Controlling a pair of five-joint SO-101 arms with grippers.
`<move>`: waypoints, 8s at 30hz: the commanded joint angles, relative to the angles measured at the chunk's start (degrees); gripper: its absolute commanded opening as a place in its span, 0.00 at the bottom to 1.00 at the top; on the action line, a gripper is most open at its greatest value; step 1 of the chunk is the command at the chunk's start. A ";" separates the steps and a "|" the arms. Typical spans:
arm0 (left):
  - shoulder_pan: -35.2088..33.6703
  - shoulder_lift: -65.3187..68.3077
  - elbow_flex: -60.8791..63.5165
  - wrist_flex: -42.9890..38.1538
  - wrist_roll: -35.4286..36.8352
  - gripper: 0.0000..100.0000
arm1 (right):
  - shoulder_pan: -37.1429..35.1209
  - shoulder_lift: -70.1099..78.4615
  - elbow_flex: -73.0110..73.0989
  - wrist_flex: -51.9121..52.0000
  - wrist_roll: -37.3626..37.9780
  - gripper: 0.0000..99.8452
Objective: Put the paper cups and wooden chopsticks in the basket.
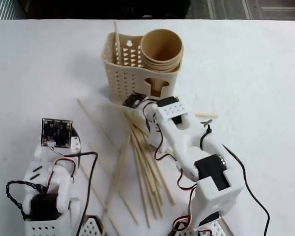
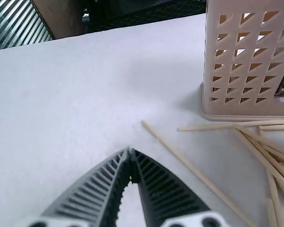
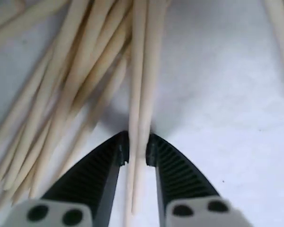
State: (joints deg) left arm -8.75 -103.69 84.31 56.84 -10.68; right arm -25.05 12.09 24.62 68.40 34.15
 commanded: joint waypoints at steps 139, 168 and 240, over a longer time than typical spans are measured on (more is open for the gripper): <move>24.75 30.29 -43.96 23.03 -8.44 0.02 | 22.73 -74.95 42.29 -35.12 -53.36 0.02; 22.37 6.81 -41.49 21.27 -3.87 0.02 | 3.65 -46.20 -15.47 -35.03 -41.93 0.02; 22.37 10.86 -31.65 -10.29 -3.60 0.02 | 6.37 -40.92 -5.54 2.95 -53.01 0.18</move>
State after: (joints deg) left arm 14.20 -97.80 48.53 58.24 -14.81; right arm -22.68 -27.47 13.36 77.89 -18.42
